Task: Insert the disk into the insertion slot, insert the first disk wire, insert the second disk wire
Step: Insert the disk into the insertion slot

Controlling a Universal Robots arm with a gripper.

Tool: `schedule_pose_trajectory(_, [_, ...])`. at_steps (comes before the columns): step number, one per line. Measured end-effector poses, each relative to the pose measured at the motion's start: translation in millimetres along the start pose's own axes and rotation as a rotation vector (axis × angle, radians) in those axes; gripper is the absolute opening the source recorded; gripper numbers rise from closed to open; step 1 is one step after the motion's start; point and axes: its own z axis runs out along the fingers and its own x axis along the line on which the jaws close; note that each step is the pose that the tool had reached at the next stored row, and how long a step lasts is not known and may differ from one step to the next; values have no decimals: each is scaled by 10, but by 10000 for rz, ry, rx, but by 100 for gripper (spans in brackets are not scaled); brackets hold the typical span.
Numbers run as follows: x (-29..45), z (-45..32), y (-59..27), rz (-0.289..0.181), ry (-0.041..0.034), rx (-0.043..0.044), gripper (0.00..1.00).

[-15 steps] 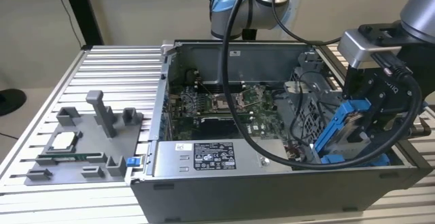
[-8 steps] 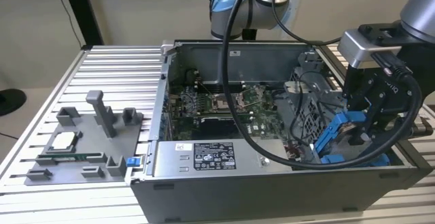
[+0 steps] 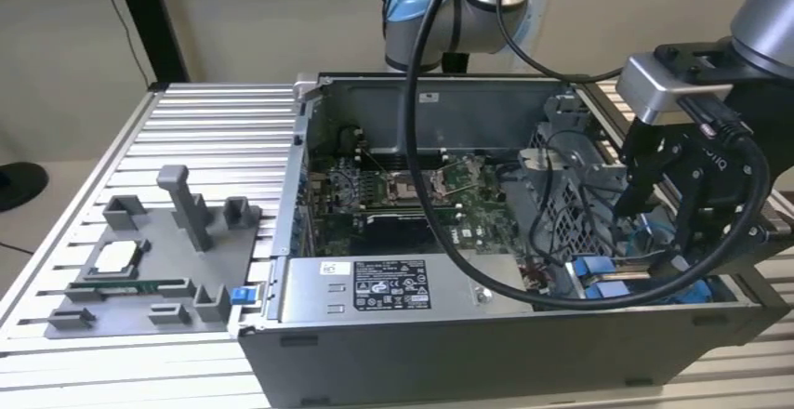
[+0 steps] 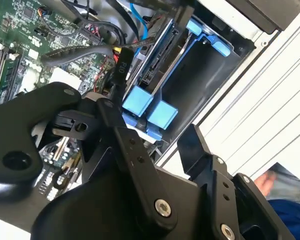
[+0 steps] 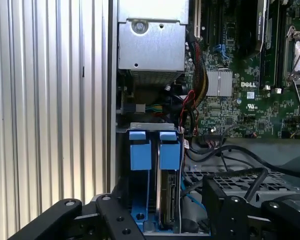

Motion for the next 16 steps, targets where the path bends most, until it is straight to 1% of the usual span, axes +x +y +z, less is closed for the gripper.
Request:
schedule_pose_trajectory(2, [0,-3,0,1,2,0,100])
schedule_pose_trajectory(3, [-1,-22,0,0,1,0,100])
schedule_pose_trajectory(9, [-13,-285,5,1,2,0,100])
schedule_pose_trajectory(10, [-14,-301,4,0,1,0,100])
schedule_pose_trajectory(16, [-16,-301,-1,-1,2,2,100])
